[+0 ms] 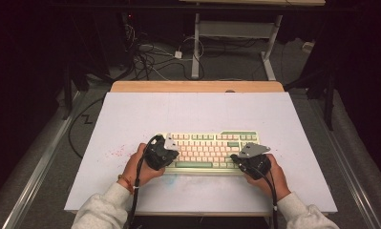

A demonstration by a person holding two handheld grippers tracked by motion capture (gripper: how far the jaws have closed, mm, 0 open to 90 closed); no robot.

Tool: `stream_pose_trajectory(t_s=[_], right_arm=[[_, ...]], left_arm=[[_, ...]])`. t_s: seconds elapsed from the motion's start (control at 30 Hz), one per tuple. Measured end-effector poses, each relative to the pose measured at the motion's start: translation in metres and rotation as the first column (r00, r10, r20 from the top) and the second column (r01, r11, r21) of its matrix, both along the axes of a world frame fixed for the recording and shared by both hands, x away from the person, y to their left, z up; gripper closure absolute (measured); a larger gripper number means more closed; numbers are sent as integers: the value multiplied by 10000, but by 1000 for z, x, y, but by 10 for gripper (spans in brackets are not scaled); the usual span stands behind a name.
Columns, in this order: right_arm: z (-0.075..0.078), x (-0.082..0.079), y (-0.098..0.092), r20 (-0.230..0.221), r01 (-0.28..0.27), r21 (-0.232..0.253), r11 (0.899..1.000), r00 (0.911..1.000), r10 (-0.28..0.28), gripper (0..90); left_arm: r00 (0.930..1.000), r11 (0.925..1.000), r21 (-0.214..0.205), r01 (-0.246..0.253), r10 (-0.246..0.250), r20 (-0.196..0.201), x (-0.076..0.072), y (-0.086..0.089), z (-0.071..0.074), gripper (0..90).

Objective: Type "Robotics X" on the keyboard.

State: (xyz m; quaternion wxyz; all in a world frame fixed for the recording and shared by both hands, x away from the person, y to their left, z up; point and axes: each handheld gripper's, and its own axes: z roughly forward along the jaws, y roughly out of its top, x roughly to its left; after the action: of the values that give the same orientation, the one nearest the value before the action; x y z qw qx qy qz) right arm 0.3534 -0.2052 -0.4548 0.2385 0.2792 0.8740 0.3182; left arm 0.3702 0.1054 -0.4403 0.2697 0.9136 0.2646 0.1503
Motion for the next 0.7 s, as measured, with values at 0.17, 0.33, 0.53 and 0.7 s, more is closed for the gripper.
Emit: stream_pose_trajectory(t_s=[0.17, 0.33, 0.53, 0.7], right_arm=[[0, 0, 0, 7, -9, -7, 10000, 10000, 9, 900], [0, 0, 0, 29, -32, -30, 10000, 10000, 32, 900], [0, 0, 0, 49, -37, -45, 10000, 10000, 37, 900], [0, 0, 0, 44, -34, -48, 10000, 10000, 34, 900]], left_arm=[[9999, 9999, 56, 119, -118, -68, 2, -4, -2, 864], [9999, 9999, 66, 133, -133, -17, 2, -6, -3, 867], [9999, 9998, 128, 140, -140, 12, 2, -5, -3, 863], [9999, 9997, 191, 139, -140, 87, 2, -4, -1, 860]])
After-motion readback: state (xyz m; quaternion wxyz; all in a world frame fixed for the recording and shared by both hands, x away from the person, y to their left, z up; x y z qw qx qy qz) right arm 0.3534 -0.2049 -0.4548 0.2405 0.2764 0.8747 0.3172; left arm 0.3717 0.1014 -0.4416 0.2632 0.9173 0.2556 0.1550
